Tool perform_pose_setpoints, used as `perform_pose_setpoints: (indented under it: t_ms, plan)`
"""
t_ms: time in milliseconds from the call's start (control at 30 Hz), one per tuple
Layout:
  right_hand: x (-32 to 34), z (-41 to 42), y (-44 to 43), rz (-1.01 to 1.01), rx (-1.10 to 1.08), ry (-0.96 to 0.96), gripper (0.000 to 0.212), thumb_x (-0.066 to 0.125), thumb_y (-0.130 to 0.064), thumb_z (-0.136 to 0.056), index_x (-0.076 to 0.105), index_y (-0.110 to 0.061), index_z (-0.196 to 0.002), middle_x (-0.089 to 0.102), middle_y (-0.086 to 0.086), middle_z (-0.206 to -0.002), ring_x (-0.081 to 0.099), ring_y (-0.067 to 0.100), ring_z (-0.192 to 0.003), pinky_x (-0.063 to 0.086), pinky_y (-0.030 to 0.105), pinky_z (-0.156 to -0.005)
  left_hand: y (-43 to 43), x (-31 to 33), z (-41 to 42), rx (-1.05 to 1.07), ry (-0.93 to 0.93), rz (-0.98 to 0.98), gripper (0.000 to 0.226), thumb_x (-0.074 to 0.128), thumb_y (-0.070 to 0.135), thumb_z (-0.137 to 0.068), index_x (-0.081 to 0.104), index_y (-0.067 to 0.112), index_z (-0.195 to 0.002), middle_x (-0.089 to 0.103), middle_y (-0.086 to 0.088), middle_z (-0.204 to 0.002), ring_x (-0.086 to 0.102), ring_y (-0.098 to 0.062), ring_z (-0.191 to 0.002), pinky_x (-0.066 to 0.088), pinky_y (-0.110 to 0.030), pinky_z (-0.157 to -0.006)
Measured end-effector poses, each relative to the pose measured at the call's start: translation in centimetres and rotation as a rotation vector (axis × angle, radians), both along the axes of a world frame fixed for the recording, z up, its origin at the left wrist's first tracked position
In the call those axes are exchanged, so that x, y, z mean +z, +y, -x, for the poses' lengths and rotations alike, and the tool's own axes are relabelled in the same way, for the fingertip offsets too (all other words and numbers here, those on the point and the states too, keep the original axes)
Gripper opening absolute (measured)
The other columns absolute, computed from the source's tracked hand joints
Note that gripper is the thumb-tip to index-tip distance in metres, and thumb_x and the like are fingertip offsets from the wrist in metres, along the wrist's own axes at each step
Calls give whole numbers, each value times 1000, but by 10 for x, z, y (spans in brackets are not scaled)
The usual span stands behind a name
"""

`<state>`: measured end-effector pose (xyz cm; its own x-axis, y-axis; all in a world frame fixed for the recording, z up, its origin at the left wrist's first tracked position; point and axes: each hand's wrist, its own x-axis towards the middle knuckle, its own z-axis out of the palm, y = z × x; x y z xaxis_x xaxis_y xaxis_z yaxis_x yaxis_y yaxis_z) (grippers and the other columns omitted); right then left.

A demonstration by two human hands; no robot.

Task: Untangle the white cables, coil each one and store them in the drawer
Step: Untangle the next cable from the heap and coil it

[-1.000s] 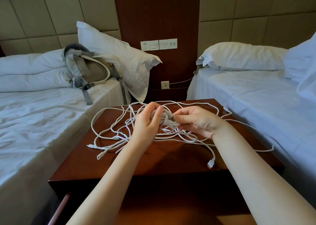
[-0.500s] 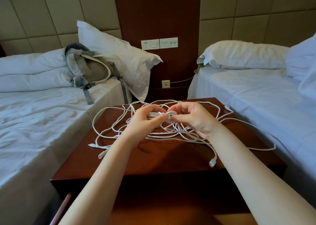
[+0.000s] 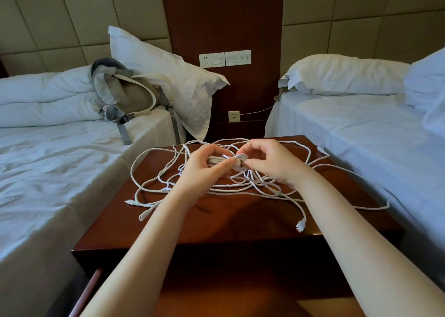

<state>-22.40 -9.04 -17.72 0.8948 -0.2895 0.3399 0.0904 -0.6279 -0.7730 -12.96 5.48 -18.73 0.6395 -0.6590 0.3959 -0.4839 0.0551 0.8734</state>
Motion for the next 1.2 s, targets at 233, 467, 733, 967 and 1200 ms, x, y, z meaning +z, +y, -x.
perform_pose_setpoints:
  t_ms: [233, 467, 733, 967, 1200]
  plan:
    - [-8, -7, 11, 213, -73, -74, 15, 58, -7, -91, 54, -21, -93, 54, -6, -90, 53, 9, -78, 42, 16, -63, 2, -1, -4, -3, -17, -75, 16, 70, 18, -82, 62, 17, -95, 63, 0, -77, 61, 0, -63, 52, -19, -63]
    - [-16, -14, 11, 244, -98, -181, 17, 54, -5, -92, 52, -21, -94, 52, -8, -90, 50, 3, -77, 39, 10, -66, 3, -2, -5, -20, 57, -4, 15, 67, 15, -84, 62, 11, -97, 64, 2, -73, 63, -1, -64, 51, -16, -63]
    - [-18, -12, 6, 52, -17, -114, 21, 67, -16, -87, 58, -24, -104, 62, -2, -97, 62, 16, -89, 54, 23, -76, -6, -7, -2, 113, -89, 65, 11, 67, 15, -85, 58, 8, -86, 66, -4, -75, 64, -6, -58, 50, -18, -54]
    - [-16, -11, 4, -153, -21, -73, 20, 71, -10, -82, 62, -19, -98, 65, 7, -98, 65, 23, -90, 58, 33, -78, -8, -8, -1, 138, -142, 43, 18, 70, 16, -83, 59, 4, -90, 66, -7, -75, 64, -7, -56, 53, -20, -54]
    - [-16, -10, 7, -475, 40, -98, 15, 59, 0, -88, 62, -10, -97, 66, 10, -91, 68, 23, -84, 58, 38, -78, -11, -13, 0, 189, -258, 85, 17, 72, 26, -81, 62, 13, -85, 65, -2, -79, 66, -20, -74, 55, -32, -64]
